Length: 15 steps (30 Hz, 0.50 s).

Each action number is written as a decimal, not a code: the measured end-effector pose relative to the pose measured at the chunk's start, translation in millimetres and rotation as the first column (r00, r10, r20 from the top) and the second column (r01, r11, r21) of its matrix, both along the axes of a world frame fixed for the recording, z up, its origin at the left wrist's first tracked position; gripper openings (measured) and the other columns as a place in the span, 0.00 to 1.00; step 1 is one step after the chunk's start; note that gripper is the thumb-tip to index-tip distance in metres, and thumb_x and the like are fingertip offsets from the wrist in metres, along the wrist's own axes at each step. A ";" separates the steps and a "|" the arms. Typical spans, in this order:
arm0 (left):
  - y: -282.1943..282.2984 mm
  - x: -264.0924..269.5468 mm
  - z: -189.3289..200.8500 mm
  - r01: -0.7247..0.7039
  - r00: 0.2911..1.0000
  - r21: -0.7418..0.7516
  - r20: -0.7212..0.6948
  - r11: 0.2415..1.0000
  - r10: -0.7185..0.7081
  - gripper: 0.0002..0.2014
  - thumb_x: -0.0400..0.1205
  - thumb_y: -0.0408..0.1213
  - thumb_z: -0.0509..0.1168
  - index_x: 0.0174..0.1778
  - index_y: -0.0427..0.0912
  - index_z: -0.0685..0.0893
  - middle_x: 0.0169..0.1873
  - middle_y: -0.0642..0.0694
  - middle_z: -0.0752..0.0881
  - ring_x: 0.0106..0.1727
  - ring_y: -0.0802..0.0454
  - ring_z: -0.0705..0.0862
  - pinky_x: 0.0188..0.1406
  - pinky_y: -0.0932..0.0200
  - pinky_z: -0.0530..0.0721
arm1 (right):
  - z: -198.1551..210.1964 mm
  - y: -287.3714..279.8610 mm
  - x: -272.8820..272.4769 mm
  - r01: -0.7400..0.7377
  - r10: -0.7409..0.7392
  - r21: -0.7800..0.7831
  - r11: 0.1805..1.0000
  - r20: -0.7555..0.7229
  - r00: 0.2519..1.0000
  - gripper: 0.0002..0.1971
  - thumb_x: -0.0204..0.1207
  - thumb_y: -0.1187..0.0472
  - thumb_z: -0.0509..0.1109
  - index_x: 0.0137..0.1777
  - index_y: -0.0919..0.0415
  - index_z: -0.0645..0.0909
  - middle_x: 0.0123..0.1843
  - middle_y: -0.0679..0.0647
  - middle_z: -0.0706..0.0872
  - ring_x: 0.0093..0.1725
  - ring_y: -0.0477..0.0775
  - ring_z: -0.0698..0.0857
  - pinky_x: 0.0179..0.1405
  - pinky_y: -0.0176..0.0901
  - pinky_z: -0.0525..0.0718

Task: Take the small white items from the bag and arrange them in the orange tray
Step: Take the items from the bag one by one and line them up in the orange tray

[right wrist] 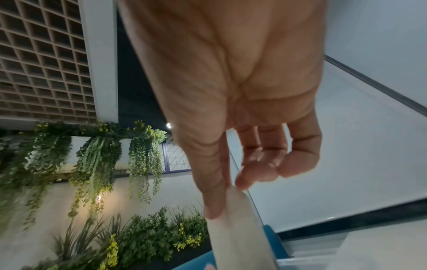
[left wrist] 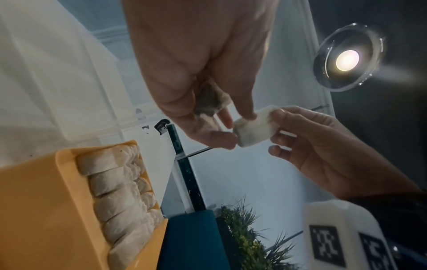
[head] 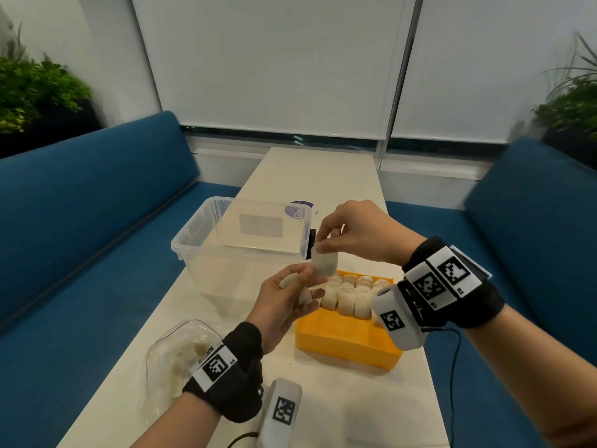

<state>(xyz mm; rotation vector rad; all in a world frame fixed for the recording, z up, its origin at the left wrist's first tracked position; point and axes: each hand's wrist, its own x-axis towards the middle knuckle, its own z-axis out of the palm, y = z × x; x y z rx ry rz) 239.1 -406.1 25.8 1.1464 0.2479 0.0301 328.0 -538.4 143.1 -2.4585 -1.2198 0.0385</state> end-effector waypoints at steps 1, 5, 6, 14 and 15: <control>0.0 -0.2 2.2 0.023 0.999 -0.056 -0.027 0.998 -0.024 0.16 0.84 0.49 0.61 0.63 0.45 0.82 0.54 0.42 0.91 0.48 0.49 0.89 0.39 0.61 0.87 | 0.8 0.1 0.3 0.000 0.000 0.012 1.000 -0.013 1.000 0.08 0.74 0.54 0.73 0.49 0.55 0.90 0.36 0.41 0.78 0.35 0.40 0.75 0.31 0.23 0.71; 2.4 -0.5 6.9 0.065 0.991 -0.284 -0.096 0.957 -0.096 0.20 0.86 0.53 0.57 0.63 0.43 0.82 0.52 0.40 0.91 0.42 0.50 0.88 0.37 0.61 0.88 | 3.9 -3.1 2.2 -0.058 0.069 0.083 0.995 -0.141 0.988 0.06 0.73 0.58 0.75 0.49 0.56 0.90 0.35 0.45 0.86 0.32 0.43 0.82 0.36 0.23 0.78; 3.3 -0.8 6.2 0.075 0.990 -0.293 -0.091 0.953 -0.106 0.19 0.85 0.51 0.59 0.63 0.42 0.83 0.52 0.40 0.91 0.42 0.52 0.88 0.37 0.61 0.88 | 4.0 -5.0 2.3 -0.080 0.094 0.087 0.993 -0.168 0.981 0.06 0.74 0.60 0.75 0.49 0.57 0.90 0.36 0.46 0.88 0.34 0.43 0.85 0.40 0.24 0.81; 10.5 0.3 -3.3 -0.021 1.000 -0.190 0.010 0.982 0.024 0.13 0.80 0.32 0.68 0.61 0.39 0.86 0.51 0.40 0.89 0.43 0.55 0.89 0.36 0.64 0.88 | -4.2 -16.6 5.2 -0.026 0.057 0.143 0.989 -0.217 0.974 0.08 0.75 0.58 0.73 0.51 0.57 0.89 0.42 0.48 0.91 0.42 0.45 0.88 0.45 0.30 0.85; 10.2 0.6 -3.8 -0.047 0.999 -0.150 0.020 0.988 0.050 0.12 0.80 0.31 0.68 0.59 0.40 0.87 0.50 0.41 0.89 0.43 0.55 0.90 0.36 0.64 0.88 | -6.8 -16.3 5.4 -0.022 0.052 0.147 0.989 -0.199 0.979 0.08 0.75 0.61 0.73 0.52 0.58 0.89 0.43 0.47 0.90 0.44 0.46 0.88 0.47 0.31 0.86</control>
